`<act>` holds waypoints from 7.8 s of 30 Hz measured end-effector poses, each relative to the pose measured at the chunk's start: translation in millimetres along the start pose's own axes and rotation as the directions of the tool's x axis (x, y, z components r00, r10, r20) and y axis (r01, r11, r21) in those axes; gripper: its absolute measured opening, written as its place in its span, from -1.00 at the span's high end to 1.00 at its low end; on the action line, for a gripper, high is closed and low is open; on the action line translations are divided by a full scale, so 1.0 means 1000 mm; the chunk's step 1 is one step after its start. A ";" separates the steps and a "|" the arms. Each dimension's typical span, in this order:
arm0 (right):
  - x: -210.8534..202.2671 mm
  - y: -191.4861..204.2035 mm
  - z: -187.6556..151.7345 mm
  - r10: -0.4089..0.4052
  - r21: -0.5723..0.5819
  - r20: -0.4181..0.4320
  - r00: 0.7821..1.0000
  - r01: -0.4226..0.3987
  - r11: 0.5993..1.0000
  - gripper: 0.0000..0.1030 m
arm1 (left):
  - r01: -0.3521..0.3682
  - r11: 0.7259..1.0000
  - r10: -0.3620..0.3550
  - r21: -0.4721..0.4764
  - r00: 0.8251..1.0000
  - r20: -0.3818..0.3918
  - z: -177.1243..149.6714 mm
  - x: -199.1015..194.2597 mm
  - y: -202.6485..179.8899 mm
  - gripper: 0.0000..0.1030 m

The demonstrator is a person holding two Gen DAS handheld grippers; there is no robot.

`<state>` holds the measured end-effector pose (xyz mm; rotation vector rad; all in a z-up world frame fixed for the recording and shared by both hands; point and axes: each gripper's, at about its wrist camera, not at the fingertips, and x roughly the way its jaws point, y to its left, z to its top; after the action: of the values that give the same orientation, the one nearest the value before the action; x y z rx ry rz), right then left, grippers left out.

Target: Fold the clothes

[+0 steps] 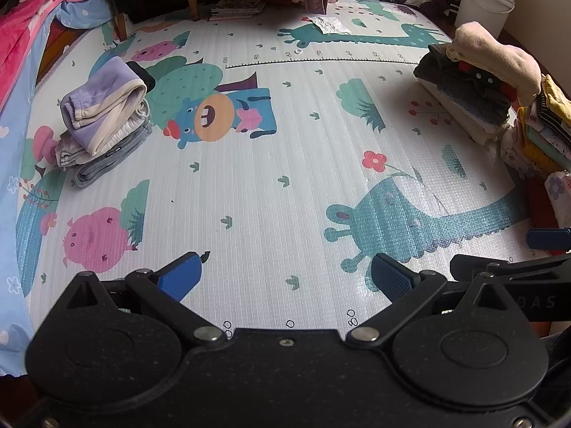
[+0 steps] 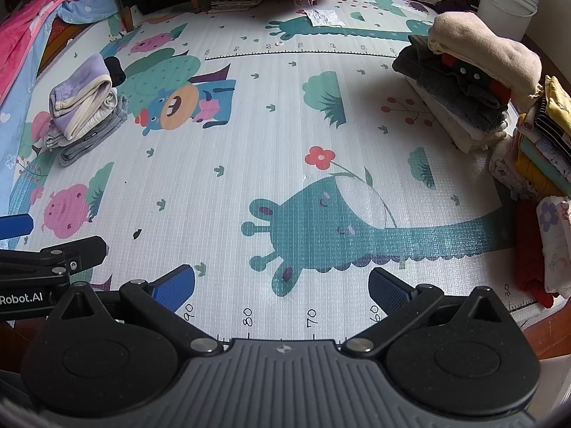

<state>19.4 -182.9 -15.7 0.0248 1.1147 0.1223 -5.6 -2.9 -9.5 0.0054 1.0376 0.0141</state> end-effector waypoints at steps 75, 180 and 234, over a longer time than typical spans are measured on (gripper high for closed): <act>0.077 0.111 0.196 0.099 -0.348 0.066 0.993 -0.070 0.935 -1.00 | -0.159 0.855 0.225 -0.494 0.971 0.078 0.160 0.033 0.281 -0.97; 0.022 -0.154 0.145 -0.029 -0.154 0.071 0.997 0.040 0.987 -0.98 | 0.020 0.992 -0.010 -0.121 0.996 0.090 0.174 0.021 0.134 -0.04; 0.201 -0.063 0.054 -0.088 -0.833 -0.043 0.995 0.013 0.553 -0.51 | 0.107 0.741 -0.079 0.663 0.994 -0.071 0.030 0.235 0.169 -0.43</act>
<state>160.7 -221.3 -177.0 -0.8958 1.0388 0.6089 138.5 169.8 -194.6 0.6158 1.0333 -0.4583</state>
